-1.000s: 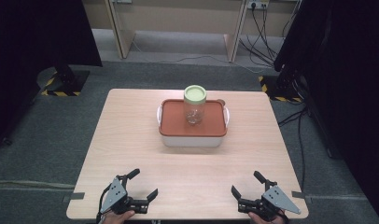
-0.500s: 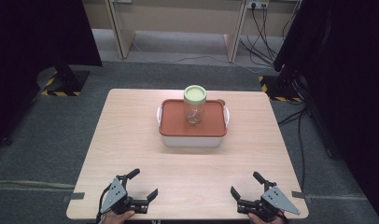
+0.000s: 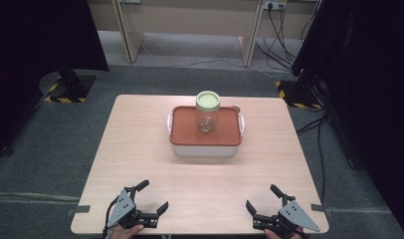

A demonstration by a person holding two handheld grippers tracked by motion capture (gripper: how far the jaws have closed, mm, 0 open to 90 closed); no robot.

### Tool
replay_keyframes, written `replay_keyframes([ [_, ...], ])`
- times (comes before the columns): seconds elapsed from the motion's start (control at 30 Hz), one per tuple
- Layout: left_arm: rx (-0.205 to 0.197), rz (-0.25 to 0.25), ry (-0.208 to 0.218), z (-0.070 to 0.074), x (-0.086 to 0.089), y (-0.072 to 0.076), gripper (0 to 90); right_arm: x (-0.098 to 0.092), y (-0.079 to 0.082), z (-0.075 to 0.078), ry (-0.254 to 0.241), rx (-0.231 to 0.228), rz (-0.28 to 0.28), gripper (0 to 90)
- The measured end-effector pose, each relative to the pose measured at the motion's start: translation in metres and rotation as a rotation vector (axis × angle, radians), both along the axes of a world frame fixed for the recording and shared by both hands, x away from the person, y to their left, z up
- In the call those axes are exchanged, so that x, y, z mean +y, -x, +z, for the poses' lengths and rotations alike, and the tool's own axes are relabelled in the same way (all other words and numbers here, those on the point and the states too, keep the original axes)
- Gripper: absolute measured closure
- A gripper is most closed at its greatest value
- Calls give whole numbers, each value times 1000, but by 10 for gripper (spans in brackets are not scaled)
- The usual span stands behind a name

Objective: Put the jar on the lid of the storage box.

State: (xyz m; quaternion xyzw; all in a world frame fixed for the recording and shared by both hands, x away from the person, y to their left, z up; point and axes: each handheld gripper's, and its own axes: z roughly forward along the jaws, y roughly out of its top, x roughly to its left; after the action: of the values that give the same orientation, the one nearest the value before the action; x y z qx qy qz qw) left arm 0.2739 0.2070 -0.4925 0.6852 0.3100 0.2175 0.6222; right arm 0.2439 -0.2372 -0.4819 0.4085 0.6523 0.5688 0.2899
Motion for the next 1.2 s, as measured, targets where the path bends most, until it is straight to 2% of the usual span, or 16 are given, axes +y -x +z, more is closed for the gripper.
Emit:
replay_keyframes([
  [1.2,0,4,1,0,1,0,1,-1,3,-4,-2,13,3,6],
])
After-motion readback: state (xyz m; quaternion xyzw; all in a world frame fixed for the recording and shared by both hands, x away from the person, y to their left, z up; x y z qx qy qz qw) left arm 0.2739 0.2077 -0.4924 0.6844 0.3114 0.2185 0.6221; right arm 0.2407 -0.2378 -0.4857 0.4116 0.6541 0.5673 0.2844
